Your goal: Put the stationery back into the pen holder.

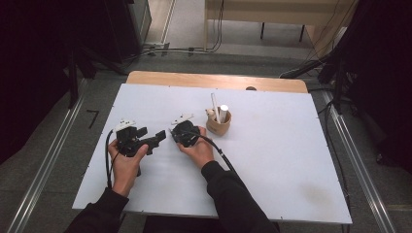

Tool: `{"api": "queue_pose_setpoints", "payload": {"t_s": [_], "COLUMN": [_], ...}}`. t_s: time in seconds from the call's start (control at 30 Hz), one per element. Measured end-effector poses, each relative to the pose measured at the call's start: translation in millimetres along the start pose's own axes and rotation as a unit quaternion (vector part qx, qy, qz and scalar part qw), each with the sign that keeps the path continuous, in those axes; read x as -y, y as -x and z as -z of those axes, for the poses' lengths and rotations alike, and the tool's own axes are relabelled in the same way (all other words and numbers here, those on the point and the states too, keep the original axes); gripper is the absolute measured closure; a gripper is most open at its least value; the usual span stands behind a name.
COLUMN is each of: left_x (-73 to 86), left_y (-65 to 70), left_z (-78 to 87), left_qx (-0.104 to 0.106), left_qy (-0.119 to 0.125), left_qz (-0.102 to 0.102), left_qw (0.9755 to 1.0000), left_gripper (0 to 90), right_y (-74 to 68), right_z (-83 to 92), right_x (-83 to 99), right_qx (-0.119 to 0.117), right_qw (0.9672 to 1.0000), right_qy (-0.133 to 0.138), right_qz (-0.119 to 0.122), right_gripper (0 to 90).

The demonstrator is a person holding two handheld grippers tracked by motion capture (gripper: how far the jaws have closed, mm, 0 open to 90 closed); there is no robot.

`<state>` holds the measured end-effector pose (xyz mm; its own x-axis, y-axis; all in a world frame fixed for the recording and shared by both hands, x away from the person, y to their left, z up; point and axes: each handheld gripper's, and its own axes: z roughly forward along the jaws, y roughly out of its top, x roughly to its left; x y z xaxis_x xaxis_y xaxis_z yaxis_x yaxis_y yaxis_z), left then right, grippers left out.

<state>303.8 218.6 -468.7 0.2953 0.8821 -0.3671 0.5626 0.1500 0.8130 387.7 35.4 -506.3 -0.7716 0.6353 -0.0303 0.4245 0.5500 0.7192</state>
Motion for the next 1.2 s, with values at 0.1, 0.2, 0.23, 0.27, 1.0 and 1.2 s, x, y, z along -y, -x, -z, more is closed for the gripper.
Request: {"api": "queue_pose_setpoints", "payload": {"t_s": [0.1,0.2,0.23,0.27,1.0,1.2], "left_x": [-0.1,0.1,0.2,0.3,8.6,13.4], "left_y": [-0.1,-0.4,-0.5,-0.5,18.2,34.0], "left_z": [0.3,0.6,0.7,0.6,-6.2,-13.2], "left_qx": [0.000,0.001,0.001,0.001,0.030,0.048], "left_qy": [0.000,0.000,-0.001,-0.001,-0.022,-0.039], "left_qz": [0.000,0.001,0.002,0.003,-0.007,-0.020], "left_qw": [1.0000,1.0000,1.0000,1.0000,0.9993,0.9979], "left_gripper": [14.4,14.4,14.4,14.4,14.7,14.7], "right_y": [-0.4,-1.4,-0.9,-0.6,22.9,33.5], "right_z": [0.2,0.8,1.4,2.1,62.2,87.0], "right_x": [0.1,0.7,0.8,1.2,24.4,44.0], "right_qx": [0.005,0.005,0.005,0.005,-0.027,-0.030], "right_qw": [1.0000,1.0000,1.0000,1.0000,0.9971,0.9950], "right_qy": [0.002,0.003,0.002,0.001,0.055,0.068], "right_qz": [0.005,0.005,0.003,0.000,-0.046,-0.067], "right_gripper": [78.5,78.8,78.9,78.9,79.0,79.0]}}
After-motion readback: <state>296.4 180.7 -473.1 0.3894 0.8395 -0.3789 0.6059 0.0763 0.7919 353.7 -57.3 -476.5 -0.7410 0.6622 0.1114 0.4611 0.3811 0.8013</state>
